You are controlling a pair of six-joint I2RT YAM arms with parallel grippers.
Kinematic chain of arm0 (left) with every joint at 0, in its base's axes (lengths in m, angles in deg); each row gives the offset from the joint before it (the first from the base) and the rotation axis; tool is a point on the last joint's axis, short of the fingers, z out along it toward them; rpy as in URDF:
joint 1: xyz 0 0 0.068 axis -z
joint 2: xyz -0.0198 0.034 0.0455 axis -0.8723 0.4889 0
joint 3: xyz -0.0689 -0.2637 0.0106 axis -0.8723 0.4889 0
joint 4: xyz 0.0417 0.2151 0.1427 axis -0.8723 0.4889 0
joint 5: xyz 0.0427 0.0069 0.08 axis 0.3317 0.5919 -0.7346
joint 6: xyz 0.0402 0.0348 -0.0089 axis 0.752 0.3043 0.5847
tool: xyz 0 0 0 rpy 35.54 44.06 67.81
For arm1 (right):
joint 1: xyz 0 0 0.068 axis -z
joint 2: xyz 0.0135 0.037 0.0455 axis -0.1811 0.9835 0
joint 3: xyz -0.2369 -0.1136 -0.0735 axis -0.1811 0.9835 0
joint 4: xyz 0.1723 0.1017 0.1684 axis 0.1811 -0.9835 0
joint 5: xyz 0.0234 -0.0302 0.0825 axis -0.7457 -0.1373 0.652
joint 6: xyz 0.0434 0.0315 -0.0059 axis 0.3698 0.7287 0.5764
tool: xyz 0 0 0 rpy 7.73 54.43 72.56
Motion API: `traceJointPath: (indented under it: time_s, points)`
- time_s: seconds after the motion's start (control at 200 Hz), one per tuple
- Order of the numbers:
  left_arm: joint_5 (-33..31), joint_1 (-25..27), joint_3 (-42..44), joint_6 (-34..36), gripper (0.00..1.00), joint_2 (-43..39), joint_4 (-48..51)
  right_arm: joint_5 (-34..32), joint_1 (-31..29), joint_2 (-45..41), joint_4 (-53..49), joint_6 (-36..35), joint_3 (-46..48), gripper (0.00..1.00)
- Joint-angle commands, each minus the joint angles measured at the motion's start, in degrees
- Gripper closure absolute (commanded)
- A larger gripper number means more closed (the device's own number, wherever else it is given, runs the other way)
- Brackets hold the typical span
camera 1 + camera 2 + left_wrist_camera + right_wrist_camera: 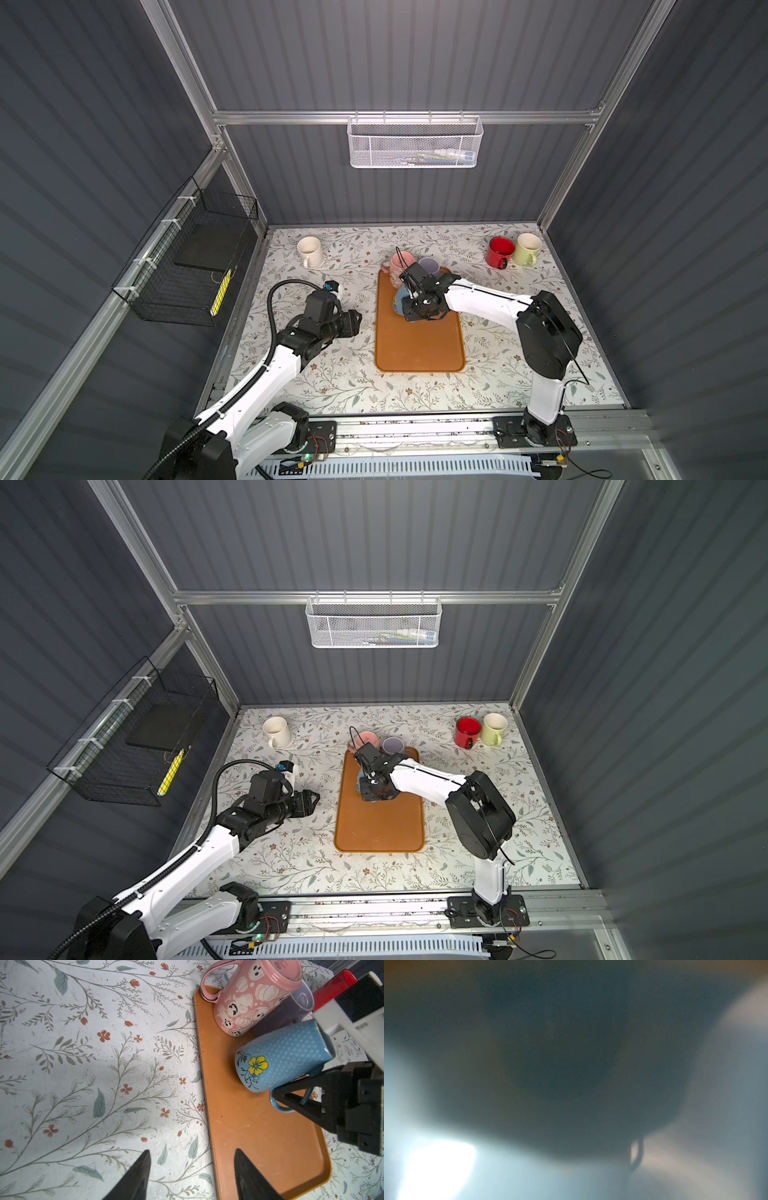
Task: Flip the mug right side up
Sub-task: 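Lift the light-blue mug off the tray with the right gripper toward the left gripper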
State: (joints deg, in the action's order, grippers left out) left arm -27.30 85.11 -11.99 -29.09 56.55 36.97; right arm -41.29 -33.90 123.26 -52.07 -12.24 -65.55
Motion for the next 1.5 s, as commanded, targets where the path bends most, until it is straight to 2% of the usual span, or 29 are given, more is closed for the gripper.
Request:
traceJointPath:
  time_s: [0.0,0.355,0.815,1.196,1.491]
  points:
    - [1.73,-0.30,-2.01,-0.88,0.36,0.12,-0.75,-0.45,0.65,-4.07,4.49,-1.23,1.12,1.00]
    - [7.03,-0.30,-2.55,-0.71,0.36,0.22,-4.32,1.29,3.24,-11.68,10.81,-2.95,7.32,1.00]
    - [14.80,-0.30,-0.04,-3.43,0.36,0.36,-16.55,6.13,6.00,-20.40,16.58,-7.17,13.63,1.00]
    - [20.03,-0.48,-1.14,-4.18,0.36,2.20,-24.84,17.94,8.73,-26.56,21.74,-6.77,16.13,1.00]
    - [29.12,-3.46,-0.94,-9.53,0.37,5.81,-37.47,26.27,11.42,-30.35,25.62,-5.07,18.60,1.00]
